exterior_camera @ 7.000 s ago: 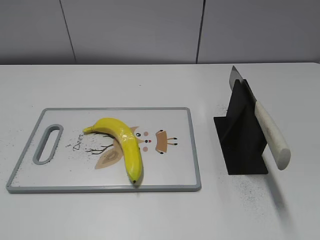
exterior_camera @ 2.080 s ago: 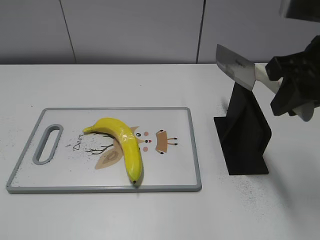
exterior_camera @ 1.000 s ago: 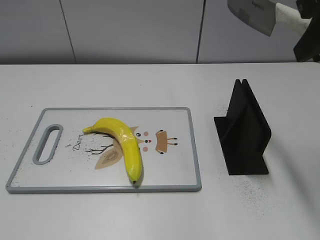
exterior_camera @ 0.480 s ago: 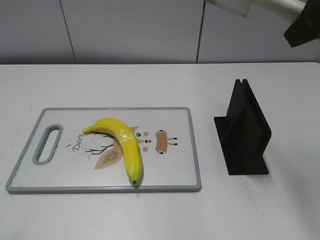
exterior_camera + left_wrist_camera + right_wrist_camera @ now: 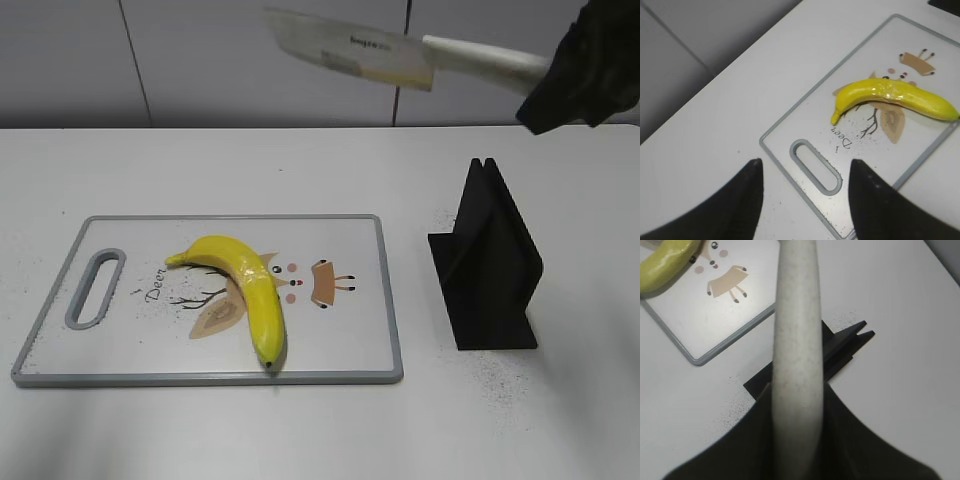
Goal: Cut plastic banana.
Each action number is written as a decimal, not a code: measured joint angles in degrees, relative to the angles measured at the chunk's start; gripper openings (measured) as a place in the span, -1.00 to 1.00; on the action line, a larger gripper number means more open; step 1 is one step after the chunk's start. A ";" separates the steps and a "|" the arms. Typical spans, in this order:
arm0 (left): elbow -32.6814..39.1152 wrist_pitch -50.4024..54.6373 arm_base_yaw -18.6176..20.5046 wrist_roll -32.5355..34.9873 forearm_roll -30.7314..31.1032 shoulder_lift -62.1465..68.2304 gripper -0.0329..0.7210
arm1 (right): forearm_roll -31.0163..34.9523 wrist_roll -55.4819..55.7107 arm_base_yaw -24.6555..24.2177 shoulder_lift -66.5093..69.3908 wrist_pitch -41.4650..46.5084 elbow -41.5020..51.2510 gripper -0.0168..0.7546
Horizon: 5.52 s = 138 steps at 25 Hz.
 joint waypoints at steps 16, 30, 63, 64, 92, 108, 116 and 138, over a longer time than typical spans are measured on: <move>-19.71 7.72 -16.37 21.93 -2.30 25.56 0.44 | 14.55 -32.82 0.17 14.15 5.78 -4.86 -0.53; -21.70 4.33 -17.29 23.02 -0.25 35.23 0.44 | 17.40 -39.88 0.94 17.72 9.88 -11.82 -0.53; -17.19 -2.72 -17.24 13.18 2.91 50.90 -0.89 | 18.90 -40.31 1.11 32.76 2.75 -12.10 -0.51; -15.24 -5.52 -17.24 13.13 2.24 52.33 -0.89 | 18.90 -40.31 1.16 35.04 2.40 -12.10 -0.50; -5.25 -12.79 -17.59 12.85 0.16 35.59 -0.88 | 19.43 -40.64 1.78 26.12 1.61 -12.60 -0.42; -5.21 -12.57 -17.80 13.69 0.55 30.03 -0.70 | 19.99 -40.75 1.80 22.93 2.03 -12.60 -0.43; -5.21 -14.74 -17.54 13.39 -0.61 30.03 0.81 | 19.94 -39.07 1.63 22.93 1.92 -12.60 -0.53; -14.61 -2.48 2.01 -26.96 5.92 28.82 0.74 | 6.42 -0.90 1.45 17.91 6.59 -14.11 -0.53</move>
